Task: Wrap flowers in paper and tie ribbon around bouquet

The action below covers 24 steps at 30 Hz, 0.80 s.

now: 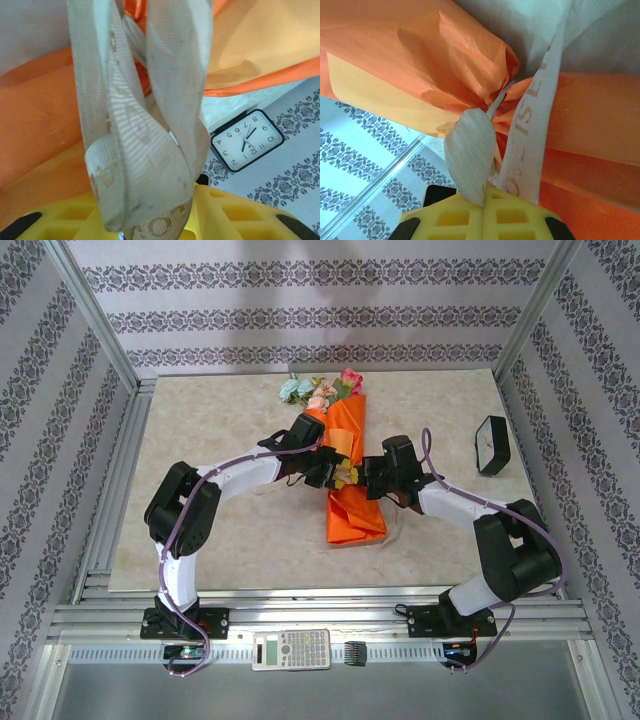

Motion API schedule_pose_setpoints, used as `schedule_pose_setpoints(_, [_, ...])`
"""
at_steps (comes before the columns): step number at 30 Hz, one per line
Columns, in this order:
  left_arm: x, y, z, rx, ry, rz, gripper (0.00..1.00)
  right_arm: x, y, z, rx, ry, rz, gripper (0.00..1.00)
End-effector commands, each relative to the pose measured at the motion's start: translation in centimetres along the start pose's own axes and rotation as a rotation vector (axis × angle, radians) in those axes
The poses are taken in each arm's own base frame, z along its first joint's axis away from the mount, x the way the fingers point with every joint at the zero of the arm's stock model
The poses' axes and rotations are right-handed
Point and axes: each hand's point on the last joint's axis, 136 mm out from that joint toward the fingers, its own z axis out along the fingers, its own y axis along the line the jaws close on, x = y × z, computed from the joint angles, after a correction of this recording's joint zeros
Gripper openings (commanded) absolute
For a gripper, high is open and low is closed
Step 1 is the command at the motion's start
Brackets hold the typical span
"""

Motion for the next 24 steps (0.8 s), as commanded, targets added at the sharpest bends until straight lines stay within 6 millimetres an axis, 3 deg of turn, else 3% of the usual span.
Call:
schedule_pose_setpoints(1, [0.3,-1.5,-0.3,0.042,-0.019,0.004,0.42,-0.1,0.0,-0.5,-0.016,0.013,0.014,0.00])
schedule_pose_setpoints(7, [-0.1,-0.6,0.5,0.020,-0.010,-0.013,0.41,0.1,0.3,-0.6,-0.026,0.017,0.010,0.00])
schedule_pose_setpoints(19, [-1.1,-1.2,1.1,0.024,-0.032,-0.008,0.40,0.2,0.1,-0.9,-0.031,0.022,0.010,0.00])
schedule_pose_setpoints(24, [-1.4,-1.7,1.2,0.044,-0.041,-0.004,0.34,0.2,-0.1,-0.9,-0.029,0.026,0.010,0.00])
